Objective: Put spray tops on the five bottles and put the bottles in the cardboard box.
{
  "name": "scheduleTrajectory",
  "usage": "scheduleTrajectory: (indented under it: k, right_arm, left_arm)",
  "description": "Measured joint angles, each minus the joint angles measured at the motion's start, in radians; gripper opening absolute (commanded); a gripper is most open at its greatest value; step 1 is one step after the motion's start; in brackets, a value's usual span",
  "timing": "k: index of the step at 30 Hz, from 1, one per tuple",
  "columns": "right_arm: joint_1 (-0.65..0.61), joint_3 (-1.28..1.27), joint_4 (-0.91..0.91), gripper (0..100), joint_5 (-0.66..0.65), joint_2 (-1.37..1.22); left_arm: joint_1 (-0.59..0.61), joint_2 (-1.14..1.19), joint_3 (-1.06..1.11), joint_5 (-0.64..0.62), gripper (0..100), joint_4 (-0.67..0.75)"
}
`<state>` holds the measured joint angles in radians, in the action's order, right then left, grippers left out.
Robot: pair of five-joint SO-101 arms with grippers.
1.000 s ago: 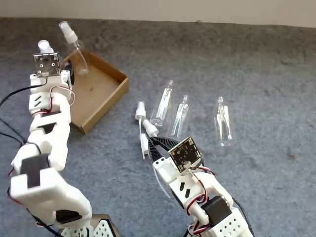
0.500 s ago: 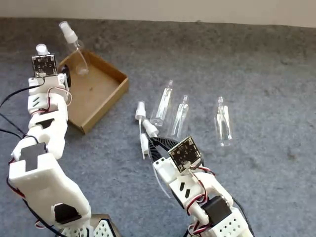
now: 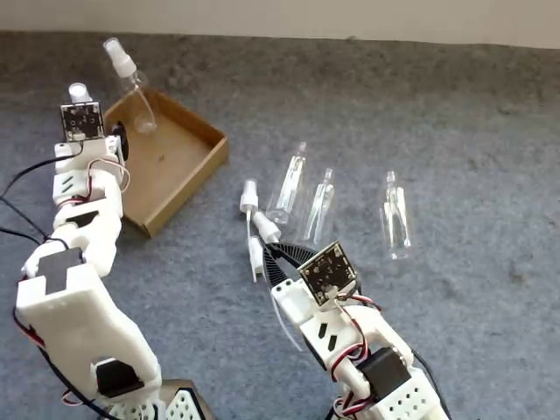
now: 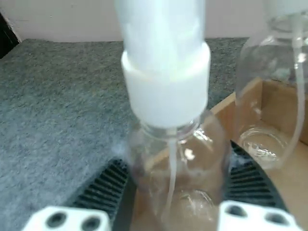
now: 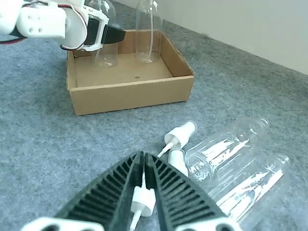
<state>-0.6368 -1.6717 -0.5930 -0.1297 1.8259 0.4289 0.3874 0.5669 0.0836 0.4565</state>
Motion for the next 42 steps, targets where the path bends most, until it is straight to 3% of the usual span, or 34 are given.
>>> scheduleTrajectory:
  k: [5,13,23,35,42]
  right_arm:
    - [0.0,0.0,0.0,0.5,0.0,0.0]
    - [0.0,0.0,0.0,0.5,0.0,0.0]
    - [0.0,0.0,0.0,0.5,0.0,0.0]
    - [0.0,0.0,0.0,0.5,0.0,0.0]
    - [0.0,0.0,0.0,0.5,0.0,0.0]
  left_arm:
    - [0.0,0.029,-0.002,0.0,15,0.08]
    - [0.0,0.035,0.009,-0.002,15,0.094]
    - [0.005,0.041,0.026,0.003,33,0.101]
    - [0.063,0.04,0.066,0.006,42,0.106]
    - [0.066,-0.089,0.199,0.005,43,0.101]
